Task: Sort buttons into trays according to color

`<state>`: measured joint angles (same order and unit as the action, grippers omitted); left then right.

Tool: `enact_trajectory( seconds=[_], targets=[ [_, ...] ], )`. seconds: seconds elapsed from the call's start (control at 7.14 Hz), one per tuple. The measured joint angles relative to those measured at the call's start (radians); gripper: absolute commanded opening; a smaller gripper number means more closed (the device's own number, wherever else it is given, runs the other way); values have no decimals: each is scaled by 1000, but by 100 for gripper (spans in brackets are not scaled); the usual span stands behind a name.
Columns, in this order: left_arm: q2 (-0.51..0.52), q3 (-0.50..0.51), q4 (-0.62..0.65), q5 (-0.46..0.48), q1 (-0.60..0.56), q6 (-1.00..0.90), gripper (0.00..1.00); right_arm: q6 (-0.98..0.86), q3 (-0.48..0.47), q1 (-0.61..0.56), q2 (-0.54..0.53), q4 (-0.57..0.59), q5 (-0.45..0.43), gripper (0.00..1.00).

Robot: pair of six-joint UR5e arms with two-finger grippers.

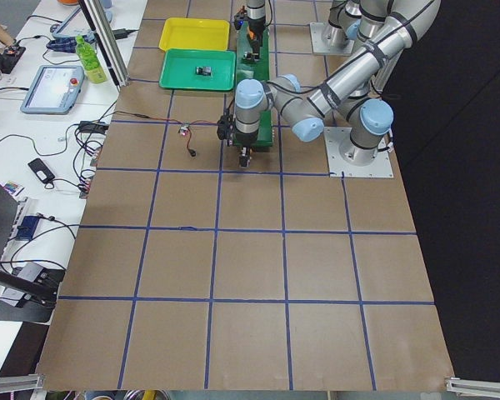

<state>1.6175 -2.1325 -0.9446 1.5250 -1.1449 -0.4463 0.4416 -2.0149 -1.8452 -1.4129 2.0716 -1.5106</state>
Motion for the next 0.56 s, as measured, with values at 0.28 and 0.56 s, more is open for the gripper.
enact_trajectory(
  seconds=[0.28, 0.56],
  targets=[
    [-11, 5, -23, -45, -164, 259, 0, 9, -1, 5, 14, -9, 3, 0],
    [4, -5, -31, -57, -271, 418, 17, 8, 5, 10, 7, -18, 2, 0]
  ],
)
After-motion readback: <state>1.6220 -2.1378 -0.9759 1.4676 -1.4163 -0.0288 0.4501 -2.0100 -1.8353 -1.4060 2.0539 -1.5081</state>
